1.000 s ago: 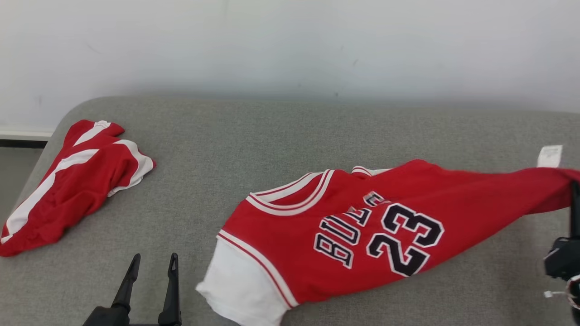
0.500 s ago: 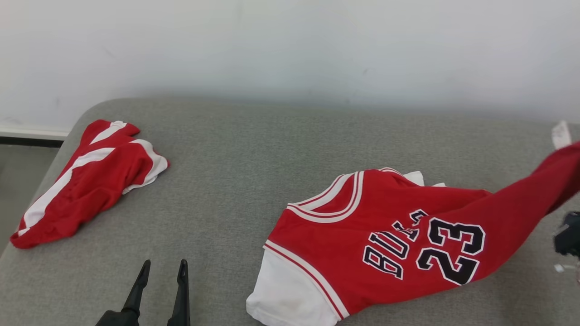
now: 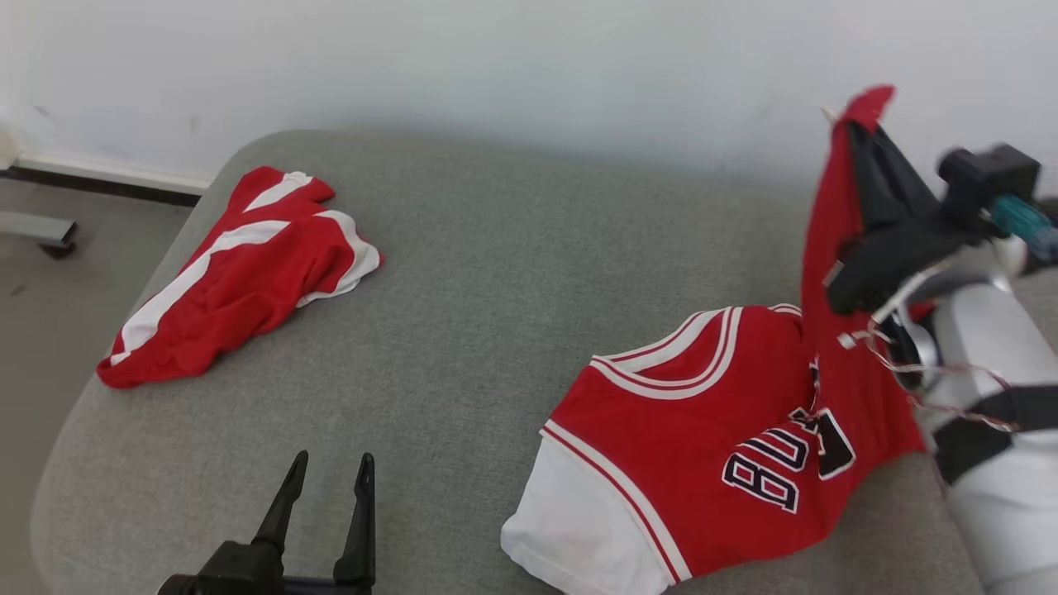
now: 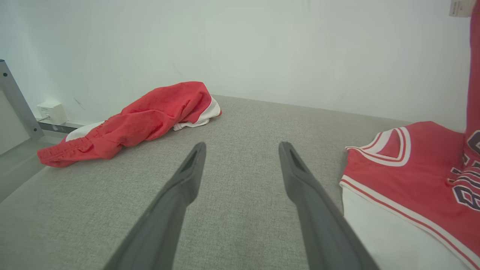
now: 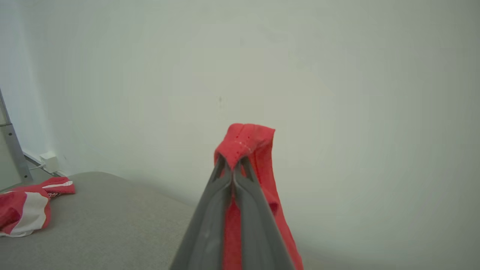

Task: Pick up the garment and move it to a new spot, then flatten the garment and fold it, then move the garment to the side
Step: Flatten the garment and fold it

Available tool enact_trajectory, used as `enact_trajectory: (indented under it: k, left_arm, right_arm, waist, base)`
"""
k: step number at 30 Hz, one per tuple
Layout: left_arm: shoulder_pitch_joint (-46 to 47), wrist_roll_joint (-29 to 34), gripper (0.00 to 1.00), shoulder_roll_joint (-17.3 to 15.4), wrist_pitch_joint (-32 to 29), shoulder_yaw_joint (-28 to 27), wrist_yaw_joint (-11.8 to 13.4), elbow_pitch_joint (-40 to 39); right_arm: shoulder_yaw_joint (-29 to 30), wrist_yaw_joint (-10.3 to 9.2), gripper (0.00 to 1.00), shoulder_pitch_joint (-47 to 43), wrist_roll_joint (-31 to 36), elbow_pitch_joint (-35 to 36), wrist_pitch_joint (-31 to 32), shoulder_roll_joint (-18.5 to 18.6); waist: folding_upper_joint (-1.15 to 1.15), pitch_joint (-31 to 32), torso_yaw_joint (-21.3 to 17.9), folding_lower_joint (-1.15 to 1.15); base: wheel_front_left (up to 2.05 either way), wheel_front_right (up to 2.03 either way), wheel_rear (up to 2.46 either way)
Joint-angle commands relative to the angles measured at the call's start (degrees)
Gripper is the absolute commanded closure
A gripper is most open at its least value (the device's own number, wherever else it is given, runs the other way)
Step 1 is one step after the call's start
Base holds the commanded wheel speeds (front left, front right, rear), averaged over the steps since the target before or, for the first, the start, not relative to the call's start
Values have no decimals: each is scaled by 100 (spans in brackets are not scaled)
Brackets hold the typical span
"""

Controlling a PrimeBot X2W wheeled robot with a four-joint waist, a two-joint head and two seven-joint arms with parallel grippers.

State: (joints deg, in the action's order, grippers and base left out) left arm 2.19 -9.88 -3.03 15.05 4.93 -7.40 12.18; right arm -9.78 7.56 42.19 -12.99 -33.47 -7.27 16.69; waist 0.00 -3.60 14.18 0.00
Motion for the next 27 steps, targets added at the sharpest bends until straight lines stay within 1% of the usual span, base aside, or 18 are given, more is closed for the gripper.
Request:
enact_trajectory:
  k: [1, 5, 8, 9, 10, 13, 18, 23, 25, 27]
  left_arm:
    - [100, -21, 0, 14, 19, 24, -5, 9]
    - [220, -88, 0, 16, 19, 143, -7, 42]
    - [300, -151, 0, 15, 19, 227, -8, 69]
    - [320, -162, 0, 16, 19, 249, -8, 75]
    - [336, -175, 0, 15, 19, 266, -8, 81]
    - [374, -230, 0, 16, 19, 316, 27, 87]
    - [343, -180, 0, 16, 19, 285, 71, 85]
    - [269, -95, 0, 16, 19, 183, 64, 56]
    - [252, -75, 0, 15, 19, 141, 59, 18]
    - [238, -36, 0, 14, 19, 94, 63, -53]
  right_arm:
    - [-147, -15, 100, 257, 12, -224, -83, -115]
    - [-571, -15, 100, 906, -25, -1077, -262, -478]
    - [-829, -15, 100, 1154, -40, -1739, -350, -695]
    - [-905, -15, 61, 1207, -35, -1931, -370, -740]
    - [-981, -15, 0, 1249, -63, -2154, -367, -797]
    - [-1156, -15, 0, 1347, -146, -2655, -383, -894]
    - [-1364, -15, 0, 1401, -335, -3024, -613, -833]
    - [-1375, -15, 0, 1318, -578, -2935, -772, -537]
    - [-1327, -15, 0, 1193, -672, -2816, -789, -337]
    - [-1222, -15, 0, 1045, -715, -2551, -793, -108]
  waist:
    - [0, -171, 187, 0]
    - [0, -286, 338, 0]
    - [0, -348, 426, 0]
    - [0, -365, 450, 0]
    - [0, -377, 466, 0]
    - [0, -392, 476, 0]
    - [0, -334, 281, 0]
    - [0, -209, 28, 0]
    - [0, -174, -69, 0]
    - [0, -157, -159, 0]
  base:
    - [0, 0, 0]
    - [0, 0, 0]
    - [0, 0, 0]
    - [0, 0, 0]
    - [0, 0, 0]
    - [0, 0, 0]
    - [0, 0, 0]
    - [0, 0, 0]
    - [0, 0, 0]
    - [0, 0, 0]
